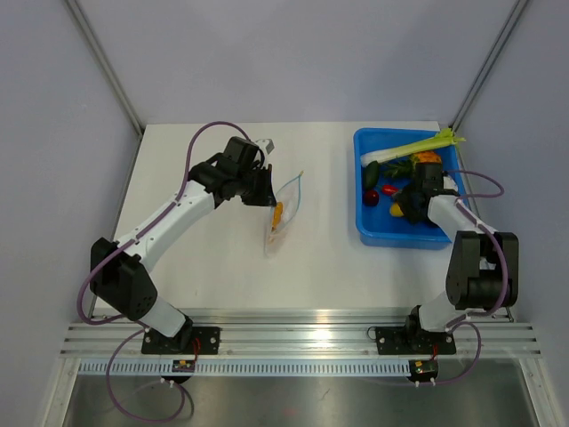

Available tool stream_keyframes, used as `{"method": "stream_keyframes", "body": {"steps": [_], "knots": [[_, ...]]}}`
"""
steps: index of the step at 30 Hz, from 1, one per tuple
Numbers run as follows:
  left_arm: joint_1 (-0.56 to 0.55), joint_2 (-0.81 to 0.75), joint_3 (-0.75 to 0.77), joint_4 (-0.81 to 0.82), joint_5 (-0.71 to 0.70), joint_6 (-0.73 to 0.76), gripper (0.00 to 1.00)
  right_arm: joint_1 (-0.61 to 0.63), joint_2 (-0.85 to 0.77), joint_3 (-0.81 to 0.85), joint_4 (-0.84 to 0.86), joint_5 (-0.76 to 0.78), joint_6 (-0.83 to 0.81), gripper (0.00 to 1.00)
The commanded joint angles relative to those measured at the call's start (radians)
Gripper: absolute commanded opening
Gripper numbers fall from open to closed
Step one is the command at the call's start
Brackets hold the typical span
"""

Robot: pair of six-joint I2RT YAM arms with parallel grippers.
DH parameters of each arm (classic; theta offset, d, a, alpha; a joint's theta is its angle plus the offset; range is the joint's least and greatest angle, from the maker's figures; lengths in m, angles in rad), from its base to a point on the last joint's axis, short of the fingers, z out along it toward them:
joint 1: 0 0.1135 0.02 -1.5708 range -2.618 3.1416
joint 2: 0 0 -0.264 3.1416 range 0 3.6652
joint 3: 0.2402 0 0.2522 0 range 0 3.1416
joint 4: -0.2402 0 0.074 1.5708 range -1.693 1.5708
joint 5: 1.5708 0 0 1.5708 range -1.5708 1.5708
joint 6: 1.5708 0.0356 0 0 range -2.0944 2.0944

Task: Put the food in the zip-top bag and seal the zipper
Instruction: Pick up the fake fruit from the bin, then place the fake fruit in the zipper food storage bag.

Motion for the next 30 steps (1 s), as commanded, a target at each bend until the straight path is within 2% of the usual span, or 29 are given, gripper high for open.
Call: {"method": "stream_keyframes", "body": {"steps": [1,6,12,18,25,30], "knots": [[0.004,-0.045,0.021,0.023,-0.008,0.003,0.00,-0.001,-0.145,0.011,0.000,0.019,-0.066,0.17],[0.002,-0.014,0.044,0.062,0.043,-0.027,0.00,-0.001,-0.197,0.051,-0.054,-0.013,-0.111,0.16],[-0.021,0.101,0.182,0.089,0.073,-0.073,0.00,-0.001,-0.249,0.077,-0.103,-0.032,-0.152,0.16],[-0.094,0.234,0.323,0.101,0.107,-0.120,0.00,-0.001,-0.310,0.117,-0.160,-0.072,-0.219,0.16],[-0.116,0.325,0.334,0.203,0.199,-0.181,0.00,-0.001,-0.364,0.164,-0.199,-0.249,-0.308,0.16],[-0.151,0.358,0.344,0.236,0.216,-0.203,0.00,-0.001,-0.390,0.180,-0.201,-0.397,-0.298,0.17]]}}
